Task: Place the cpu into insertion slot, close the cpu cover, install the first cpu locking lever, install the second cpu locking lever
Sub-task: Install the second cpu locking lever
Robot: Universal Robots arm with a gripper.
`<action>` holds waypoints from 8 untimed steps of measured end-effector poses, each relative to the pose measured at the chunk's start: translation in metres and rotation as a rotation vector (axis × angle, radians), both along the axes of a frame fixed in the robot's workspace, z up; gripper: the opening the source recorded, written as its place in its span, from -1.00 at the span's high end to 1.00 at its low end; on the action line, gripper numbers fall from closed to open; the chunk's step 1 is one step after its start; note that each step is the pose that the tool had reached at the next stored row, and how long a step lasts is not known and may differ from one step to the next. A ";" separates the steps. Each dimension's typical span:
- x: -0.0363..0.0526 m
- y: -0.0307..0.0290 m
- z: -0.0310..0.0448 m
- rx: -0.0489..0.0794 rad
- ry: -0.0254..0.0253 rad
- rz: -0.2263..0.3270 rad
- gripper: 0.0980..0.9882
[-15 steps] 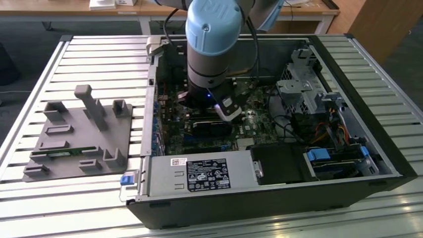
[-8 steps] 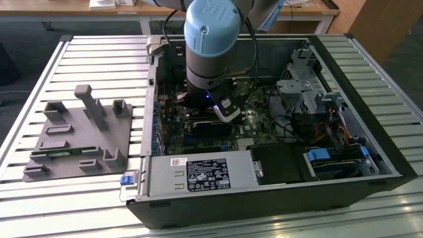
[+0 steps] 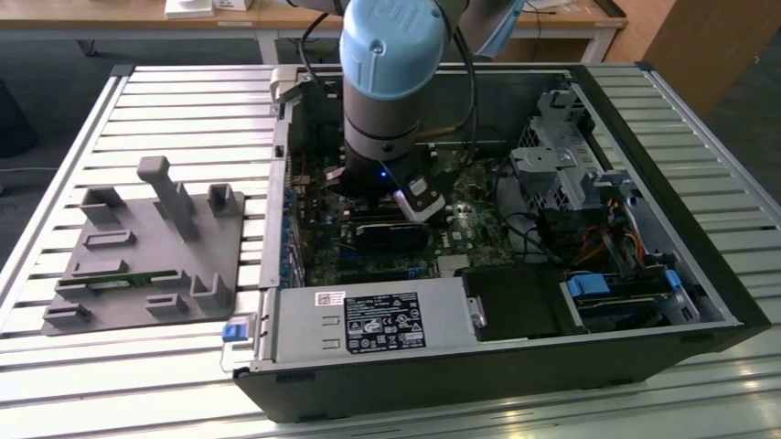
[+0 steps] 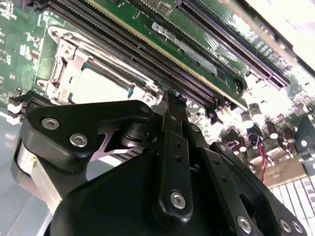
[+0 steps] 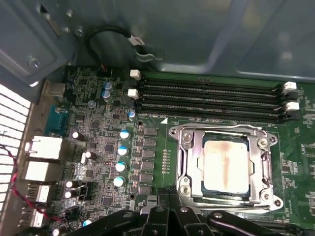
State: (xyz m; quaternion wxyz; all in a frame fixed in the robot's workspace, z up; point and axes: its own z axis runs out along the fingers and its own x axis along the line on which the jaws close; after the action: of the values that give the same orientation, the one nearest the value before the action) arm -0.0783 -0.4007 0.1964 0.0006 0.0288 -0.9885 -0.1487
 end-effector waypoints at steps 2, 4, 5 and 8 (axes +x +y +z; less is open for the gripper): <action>0.0000 0.0000 0.0042 0.001 0.0000 0.000 0.96; 0.0000 0.0000 0.0068 0.002 0.0000 0.000 0.96; 0.0000 0.0000 0.0084 0.002 0.0000 0.000 0.96; 0.0000 0.0000 0.0164 0.002 0.0000 0.000 0.96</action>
State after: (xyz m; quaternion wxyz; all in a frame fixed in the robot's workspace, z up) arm -0.0784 -0.4007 0.2128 0.0006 0.0288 -0.9883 -0.1499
